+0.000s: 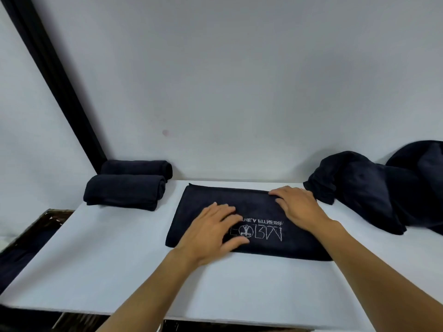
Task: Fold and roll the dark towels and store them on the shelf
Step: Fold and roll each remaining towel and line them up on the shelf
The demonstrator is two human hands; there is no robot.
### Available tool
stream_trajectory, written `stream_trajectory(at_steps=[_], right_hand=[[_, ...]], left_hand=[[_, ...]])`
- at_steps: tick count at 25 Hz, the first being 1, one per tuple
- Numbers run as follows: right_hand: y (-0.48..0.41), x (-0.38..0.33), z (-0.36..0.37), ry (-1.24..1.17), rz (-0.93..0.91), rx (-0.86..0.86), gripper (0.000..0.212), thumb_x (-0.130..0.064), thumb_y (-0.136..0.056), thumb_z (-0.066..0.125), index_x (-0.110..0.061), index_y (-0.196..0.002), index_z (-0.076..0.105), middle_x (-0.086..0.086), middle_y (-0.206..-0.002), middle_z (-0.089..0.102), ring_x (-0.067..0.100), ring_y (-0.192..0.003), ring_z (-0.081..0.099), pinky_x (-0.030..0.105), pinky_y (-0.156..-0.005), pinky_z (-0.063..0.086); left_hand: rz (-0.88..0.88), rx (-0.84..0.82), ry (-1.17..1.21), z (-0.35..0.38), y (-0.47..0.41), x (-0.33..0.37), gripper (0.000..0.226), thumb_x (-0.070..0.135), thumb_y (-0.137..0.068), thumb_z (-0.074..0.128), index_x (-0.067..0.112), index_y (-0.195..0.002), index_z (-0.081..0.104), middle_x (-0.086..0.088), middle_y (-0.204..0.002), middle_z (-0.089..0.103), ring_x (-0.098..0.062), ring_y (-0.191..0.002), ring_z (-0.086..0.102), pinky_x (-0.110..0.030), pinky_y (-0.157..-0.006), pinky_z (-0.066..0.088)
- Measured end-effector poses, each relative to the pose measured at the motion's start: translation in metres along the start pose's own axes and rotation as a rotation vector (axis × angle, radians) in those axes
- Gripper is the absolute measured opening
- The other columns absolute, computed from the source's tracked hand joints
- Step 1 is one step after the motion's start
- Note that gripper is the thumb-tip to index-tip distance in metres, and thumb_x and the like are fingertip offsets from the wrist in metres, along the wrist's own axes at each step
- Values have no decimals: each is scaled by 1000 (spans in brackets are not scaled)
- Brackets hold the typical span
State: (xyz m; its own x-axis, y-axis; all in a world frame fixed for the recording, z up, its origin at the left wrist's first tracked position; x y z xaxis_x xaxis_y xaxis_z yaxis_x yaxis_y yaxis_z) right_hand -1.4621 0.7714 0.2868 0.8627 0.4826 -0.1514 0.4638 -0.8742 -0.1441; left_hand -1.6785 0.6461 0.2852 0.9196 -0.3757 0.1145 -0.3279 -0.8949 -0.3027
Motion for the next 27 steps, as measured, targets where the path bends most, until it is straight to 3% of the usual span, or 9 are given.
stream_trajectory(at_steps=[3, 6, 10, 14, 16, 19, 22, 25, 27], right_hand=[[18, 2, -18, 57, 68, -13, 23, -42, -98, 45, -30, -114, 57, -5, -111, 59, 18, -102, 55, 37, -86, 42], [49, -5, -32, 21, 177, -95, 22, -48, -92, 53, -26, -90, 56, -6, -91, 61, 17, -84, 57, 31, -68, 42], [93, -39, -27, -48, 255, -193, 33, -45, -91, 55, -24, -68, 45, -4, -75, 58, 17, -73, 55, 28, -59, 39], [121, -56, -31, -52, 229, -124, 25, -41, -94, 54, -22, -79, 55, -3, -80, 62, 16, -74, 58, 30, -66, 46], [132, -66, -34, -91, 5, -12, 14, -38, -95, 54, -27, -97, 63, -9, -98, 62, 11, -87, 58, 29, -78, 49], [163, -81, -25, -205, -290, -121, 54, -70, -83, 47, -37, -124, 59, -18, -133, 50, 3, -121, 45, 29, -105, 35], [187, -75, -8, -72, -323, -140, 77, -84, -73, 38, -39, -135, 46, -17, -147, 36, 5, -135, 33, 30, -110, 23], [198, -75, -8, -121, -343, 56, 44, -63, -82, 51, -34, -114, 62, -11, -128, 57, 10, -116, 54, 27, -96, 33], [203, -76, -11, -188, -351, 130, 26, -50, -86, 56, -34, -104, 65, -14, -118, 60, 7, -108, 54, 22, -93, 28]], left_hand=[[-19, 18, -75, -2, 9, -12, 44, 50, -94, 40, 28, -119, 67, -2, -126, 64, -23, -120, 58, -46, -106, 42], [-239, 127, -214, -14, 4, -36, 26, 32, -91, 52, 20, -101, 72, -8, -107, 65, -33, -99, 62, -43, -86, 49], [-524, 85, -16, -11, 0, -32, 25, 33, -97, 52, 18, -112, 64, -5, -106, 59, -27, -100, 54, -38, -81, 45], [-389, -61, -104, -16, 12, -6, 38, 46, -96, 47, 25, -126, 59, 1, -128, 56, -25, -124, 42, -40, -99, 31], [-271, 81, -98, -30, 30, 21, 32, 38, -96, 50, 23, -121, 62, 2, -125, 58, -23, -119, 45, -37, -98, 33], [-17, 110, 130, -39, 75, 71, 45, 61, -85, 52, 24, -104, 67, 8, -102, 61, -12, -94, 51, -26, -80, 44], [43, 14, -37, -26, 110, 91, 53, 55, -70, 73, 22, -109, 62, 6, -105, 56, -13, -92, 49, -27, -70, 51], [-47, 91, -50, -30, 127, 93, 40, 26, -71, 81, 16, -108, 68, 1, -96, 59, -18, -84, 53, -33, -61, 55], [-35, 133, -87, -34, 135, 101, 42, 16, -71, 78, 14, -111, 67, -1, -97, 63, -21, -83, 59, -32, -65, 55]])
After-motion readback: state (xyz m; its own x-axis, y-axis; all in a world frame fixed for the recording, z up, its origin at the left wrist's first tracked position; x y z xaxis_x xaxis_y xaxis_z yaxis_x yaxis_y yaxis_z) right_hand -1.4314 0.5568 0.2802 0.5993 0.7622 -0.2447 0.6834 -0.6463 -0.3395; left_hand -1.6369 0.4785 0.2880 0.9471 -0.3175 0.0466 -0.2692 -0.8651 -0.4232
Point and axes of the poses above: each hand's wrist, its own y-axis away from the middle knuckle, its own z-axis out of the palm, x = y × z, the point moved 4 cm from there along -y, towards the middle knuckle
